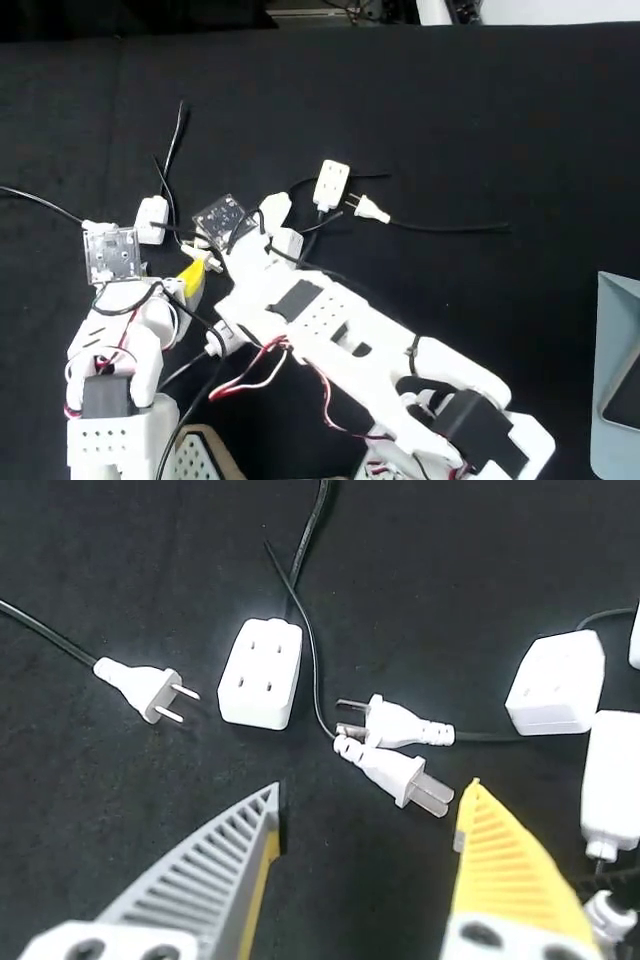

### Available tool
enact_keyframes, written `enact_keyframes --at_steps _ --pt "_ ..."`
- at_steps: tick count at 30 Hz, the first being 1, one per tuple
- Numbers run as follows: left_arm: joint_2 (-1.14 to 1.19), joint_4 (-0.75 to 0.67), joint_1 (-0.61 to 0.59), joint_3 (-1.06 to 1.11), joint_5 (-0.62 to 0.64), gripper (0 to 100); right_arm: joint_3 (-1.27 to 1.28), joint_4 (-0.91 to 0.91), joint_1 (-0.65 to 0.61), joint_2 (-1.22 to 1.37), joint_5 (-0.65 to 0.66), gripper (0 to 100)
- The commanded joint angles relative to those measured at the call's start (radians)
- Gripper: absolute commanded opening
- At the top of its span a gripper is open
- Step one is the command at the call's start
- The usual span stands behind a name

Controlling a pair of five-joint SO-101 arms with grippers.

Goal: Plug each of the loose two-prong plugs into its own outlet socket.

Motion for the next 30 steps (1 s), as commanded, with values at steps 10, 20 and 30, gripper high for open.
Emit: enact_keyframes --at_steps 10,20,30 --pt "-0.008 -0.075 -0.054 0.027 0.011 28 0.064 0.066 -0.014 -0.196 -0.012 7.1" --pt "-0.008 -0.071 -0.053 0.027 0.011 28 0.076 0.071 -0.014 -0.211 -0.012 7.5" --pt "-0.008 -0.077 -0.048 0.042 0.011 28 0.025 0.100 -0.014 -0.209 -0.032 7.7"
